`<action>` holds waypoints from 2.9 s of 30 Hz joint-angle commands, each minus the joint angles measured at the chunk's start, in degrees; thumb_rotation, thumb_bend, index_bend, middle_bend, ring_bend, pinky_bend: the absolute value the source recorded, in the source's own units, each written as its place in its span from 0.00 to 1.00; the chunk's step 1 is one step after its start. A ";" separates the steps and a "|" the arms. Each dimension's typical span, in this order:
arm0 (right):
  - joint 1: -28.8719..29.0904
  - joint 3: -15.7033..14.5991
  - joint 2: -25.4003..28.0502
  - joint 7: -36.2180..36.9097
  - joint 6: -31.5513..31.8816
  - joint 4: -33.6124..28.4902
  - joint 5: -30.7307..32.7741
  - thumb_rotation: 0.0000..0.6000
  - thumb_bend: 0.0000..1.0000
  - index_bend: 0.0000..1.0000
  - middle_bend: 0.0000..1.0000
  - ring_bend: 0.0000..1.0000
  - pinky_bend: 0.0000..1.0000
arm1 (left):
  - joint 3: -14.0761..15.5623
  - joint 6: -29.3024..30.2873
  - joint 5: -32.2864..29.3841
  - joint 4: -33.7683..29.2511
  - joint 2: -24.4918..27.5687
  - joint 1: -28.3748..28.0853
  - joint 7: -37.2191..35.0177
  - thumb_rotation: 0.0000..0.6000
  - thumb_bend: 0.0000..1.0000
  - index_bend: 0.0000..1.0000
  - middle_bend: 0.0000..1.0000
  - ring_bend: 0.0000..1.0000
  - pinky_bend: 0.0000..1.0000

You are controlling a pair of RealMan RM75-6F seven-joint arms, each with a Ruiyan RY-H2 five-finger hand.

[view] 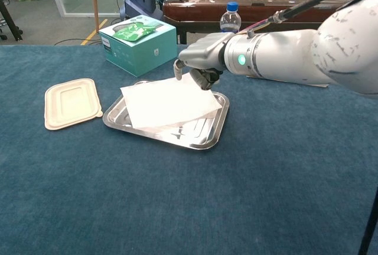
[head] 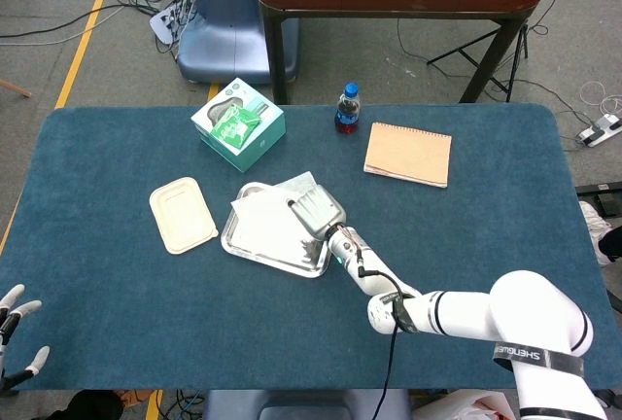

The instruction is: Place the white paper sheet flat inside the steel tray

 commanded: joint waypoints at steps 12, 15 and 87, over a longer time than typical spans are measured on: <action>-1.17 -3.67 -4.12 4.13 -2.82 8.42 0.27 1.00 1.00 0.23 0.87 0.82 0.90 | -0.10 -0.41 -0.32 0.50 -0.18 -0.03 -0.39 1.00 0.24 0.25 0.09 0.10 0.00; -1.33 -4.00 -4.35 4.62 -3.11 9.18 -0.10 1.00 1.00 0.23 0.87 0.82 0.90 | -0.13 -0.47 -0.41 0.51 -0.19 -0.03 -0.34 1.00 0.24 0.25 0.09 0.10 0.00; -1.69 -2.34 -0.82 6.37 3.17 -8.76 -5.78 1.00 1.00 0.21 0.87 0.83 0.90 | 0.09 -0.35 0.35 0.56 0.26 -0.09 -0.50 1.00 0.24 0.25 0.09 0.10 0.00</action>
